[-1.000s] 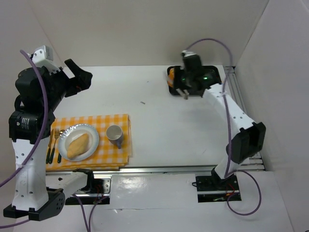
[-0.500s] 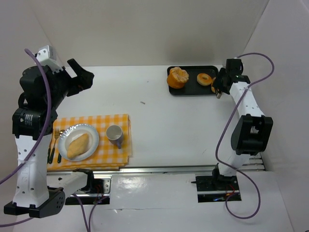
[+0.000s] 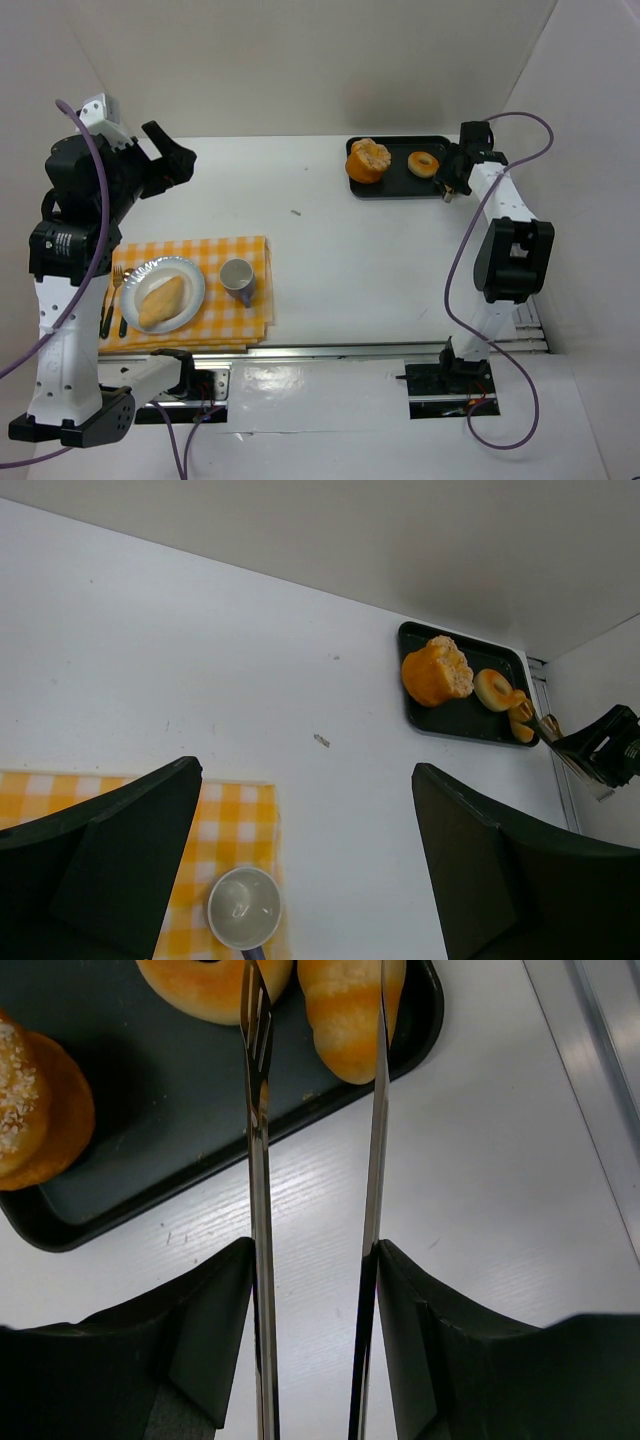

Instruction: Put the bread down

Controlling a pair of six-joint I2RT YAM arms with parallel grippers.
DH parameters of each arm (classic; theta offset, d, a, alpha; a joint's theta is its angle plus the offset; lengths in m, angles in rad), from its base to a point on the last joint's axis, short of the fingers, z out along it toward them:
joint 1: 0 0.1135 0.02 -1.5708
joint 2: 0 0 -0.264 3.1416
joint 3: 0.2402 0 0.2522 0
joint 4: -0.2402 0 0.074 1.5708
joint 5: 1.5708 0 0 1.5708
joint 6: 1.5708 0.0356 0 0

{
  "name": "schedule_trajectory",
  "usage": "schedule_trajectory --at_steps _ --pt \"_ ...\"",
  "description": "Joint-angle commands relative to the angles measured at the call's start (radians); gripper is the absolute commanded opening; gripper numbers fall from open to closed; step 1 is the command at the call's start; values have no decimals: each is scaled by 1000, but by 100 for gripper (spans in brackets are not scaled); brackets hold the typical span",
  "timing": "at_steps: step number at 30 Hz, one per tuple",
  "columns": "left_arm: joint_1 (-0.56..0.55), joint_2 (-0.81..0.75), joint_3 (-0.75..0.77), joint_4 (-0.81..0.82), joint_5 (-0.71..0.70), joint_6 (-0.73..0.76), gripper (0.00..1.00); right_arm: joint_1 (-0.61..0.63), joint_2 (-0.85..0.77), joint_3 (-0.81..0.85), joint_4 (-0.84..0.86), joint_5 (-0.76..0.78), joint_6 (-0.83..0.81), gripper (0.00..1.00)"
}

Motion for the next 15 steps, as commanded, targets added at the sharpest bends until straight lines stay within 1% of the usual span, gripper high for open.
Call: schedule_trajectory --at_steps 1,7,10,15 --pt "6 2 -4 49 8 -2 100 -5 22 66 37 36 -13 59" --pt "6 2 -13 49 8 -2 100 -14 33 65 26 45 -13 59" --pt "6 2 -13 49 8 -2 100 -14 33 56 26 54 -13 56" --pt "6 2 -22 49 8 -2 100 -14 54 57 37 54 -13 56"
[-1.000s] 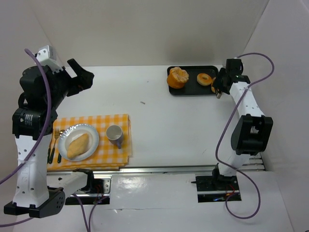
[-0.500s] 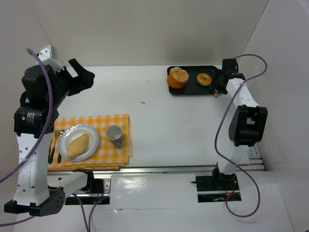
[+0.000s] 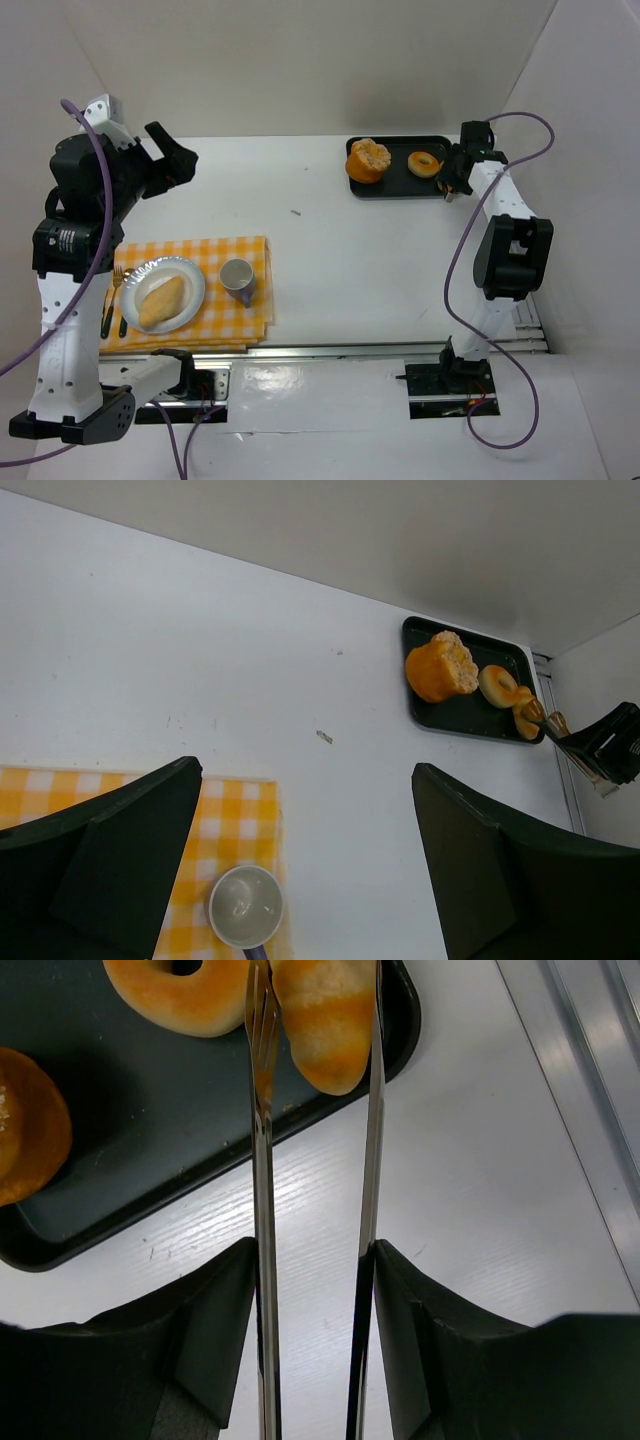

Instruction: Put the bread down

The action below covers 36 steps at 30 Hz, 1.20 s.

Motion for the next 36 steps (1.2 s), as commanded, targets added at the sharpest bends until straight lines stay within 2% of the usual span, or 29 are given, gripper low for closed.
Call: schedule_trajectory --at_steps 1,4,7,10,11,13,16,20,24,27,28,30,31,36 --pt "6 -5 -7 44 8 -2 100 -5 20 32 38 22 -19 56" --pt "6 -5 -7 44 8 -2 100 -5 45 55 27 22 -19 53" --pt "6 -14 -7 44 8 -2 100 -5 54 55 27 12 -19 46" --pt "6 -14 -7 44 8 7 100 -5 24 64 27 1 -19 25" --pt "6 -14 -7 44 8 7 100 -5 10 64 27 1 -19 24" --pt "6 -14 -7 44 8 7 100 -5 -25 64 27 1 -19 13" --pt "6 -24 -7 44 -3 -4 100 5 -128 35 27 -10 -19 5" --pt "6 -24 -7 44 17 -4 100 65 -278 15 27 -19 -19 1" --pt "6 -24 -17 44 28 -4 100 132 -348 15 -5 -54 -40 0" --pt "6 -24 -17 44 28 -4 100 232 -377 25 4 -181 -51 0" --pt "6 -24 -17 44 28 -4 100 308 -386 25 13 -214 -51 0" --pt "6 -24 -17 44 18 -4 100 405 -386 25 26 -243 -41 0" --pt "6 -24 -8 44 6 5 100 509 -372 25 26 -252 -41 0" --pt "6 -34 3 26 -24 6 100 755 -322 16 90 -301 -14 0"
